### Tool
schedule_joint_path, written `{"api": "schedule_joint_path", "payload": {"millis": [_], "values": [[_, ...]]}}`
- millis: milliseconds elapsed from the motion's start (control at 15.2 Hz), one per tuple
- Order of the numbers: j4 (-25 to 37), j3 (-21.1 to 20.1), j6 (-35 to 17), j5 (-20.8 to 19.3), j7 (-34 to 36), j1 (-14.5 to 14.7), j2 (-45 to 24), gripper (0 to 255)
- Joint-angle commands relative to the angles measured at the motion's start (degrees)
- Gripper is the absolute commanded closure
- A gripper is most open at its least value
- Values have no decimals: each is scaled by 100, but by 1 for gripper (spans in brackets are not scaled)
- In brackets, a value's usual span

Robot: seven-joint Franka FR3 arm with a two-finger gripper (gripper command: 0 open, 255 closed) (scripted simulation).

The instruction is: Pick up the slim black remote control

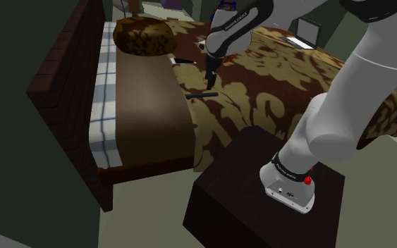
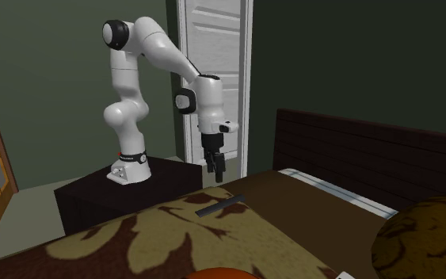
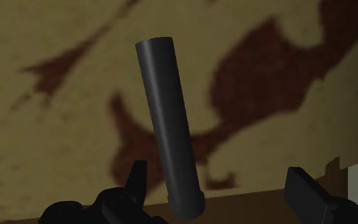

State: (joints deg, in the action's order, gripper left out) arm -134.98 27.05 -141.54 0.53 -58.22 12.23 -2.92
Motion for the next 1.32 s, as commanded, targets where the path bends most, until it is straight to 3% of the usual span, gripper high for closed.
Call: {"api": "schedule_joint_path", "payload": {"millis": [0, 198, 858, 924, 1254], "values": [[269, -67, -231, 362, -587, -18, -535, 0], [666, -310, -508, 801, -1328, -173, -1248, 0], [656, -552, -990, 1163, -1573, -358, -1752, 0], [657, -553, -992, 1164, -1570, -356, -1754, 255], [654, -551, -990, 1162, -1573, -358, -1750, 255]]}}
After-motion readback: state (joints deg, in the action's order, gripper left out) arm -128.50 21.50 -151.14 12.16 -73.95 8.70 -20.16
